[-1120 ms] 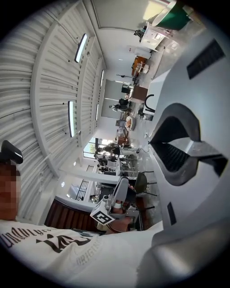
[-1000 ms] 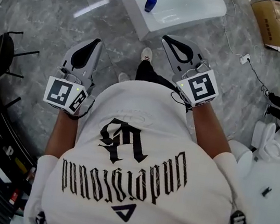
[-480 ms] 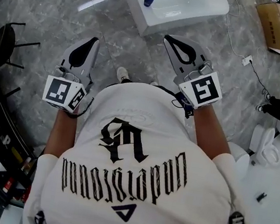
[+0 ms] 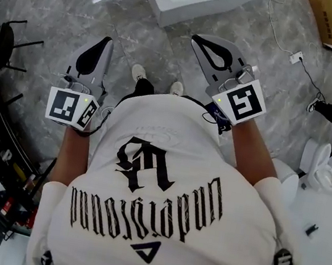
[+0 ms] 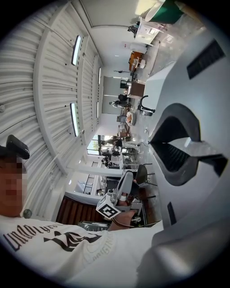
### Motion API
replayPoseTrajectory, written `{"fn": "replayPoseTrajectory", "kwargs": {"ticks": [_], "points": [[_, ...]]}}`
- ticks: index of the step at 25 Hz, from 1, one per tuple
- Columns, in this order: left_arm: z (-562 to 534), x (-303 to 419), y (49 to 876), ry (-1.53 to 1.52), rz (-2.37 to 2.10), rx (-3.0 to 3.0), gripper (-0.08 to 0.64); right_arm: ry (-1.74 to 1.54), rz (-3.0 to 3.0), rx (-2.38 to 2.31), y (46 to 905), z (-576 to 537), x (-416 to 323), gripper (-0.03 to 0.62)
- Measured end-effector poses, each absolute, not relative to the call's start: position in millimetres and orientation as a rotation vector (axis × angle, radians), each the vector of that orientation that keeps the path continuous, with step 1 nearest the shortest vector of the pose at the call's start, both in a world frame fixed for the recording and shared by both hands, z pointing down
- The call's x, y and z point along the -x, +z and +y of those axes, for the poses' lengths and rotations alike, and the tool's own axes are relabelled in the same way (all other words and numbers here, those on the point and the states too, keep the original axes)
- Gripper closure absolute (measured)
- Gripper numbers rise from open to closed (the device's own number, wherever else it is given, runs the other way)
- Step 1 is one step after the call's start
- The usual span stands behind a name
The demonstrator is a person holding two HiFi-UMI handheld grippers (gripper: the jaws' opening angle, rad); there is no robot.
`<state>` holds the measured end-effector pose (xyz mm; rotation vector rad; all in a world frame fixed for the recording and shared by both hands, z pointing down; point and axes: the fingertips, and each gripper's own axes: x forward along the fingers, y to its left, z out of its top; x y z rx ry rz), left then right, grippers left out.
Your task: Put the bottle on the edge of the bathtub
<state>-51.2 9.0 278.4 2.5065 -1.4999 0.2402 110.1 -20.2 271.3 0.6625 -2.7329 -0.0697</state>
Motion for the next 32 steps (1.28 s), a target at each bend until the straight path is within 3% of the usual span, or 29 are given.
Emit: {"fn": "replayPoseTrajectory", "kwargs": {"ticks": [15, 32], "points": [[109.2, -55.6, 299.1, 0.29, -1.524, -2.435, 0.546, -0.022, -2.759, -0.595, 292.6, 63.5, -208.3, 0.577], [184.4, -21.7, 294.2, 0.267, -1.441, -2.514, 0.545, -0.004, -2.772, -0.699, 285.2, 146.9, -165.6, 0.577]]}}
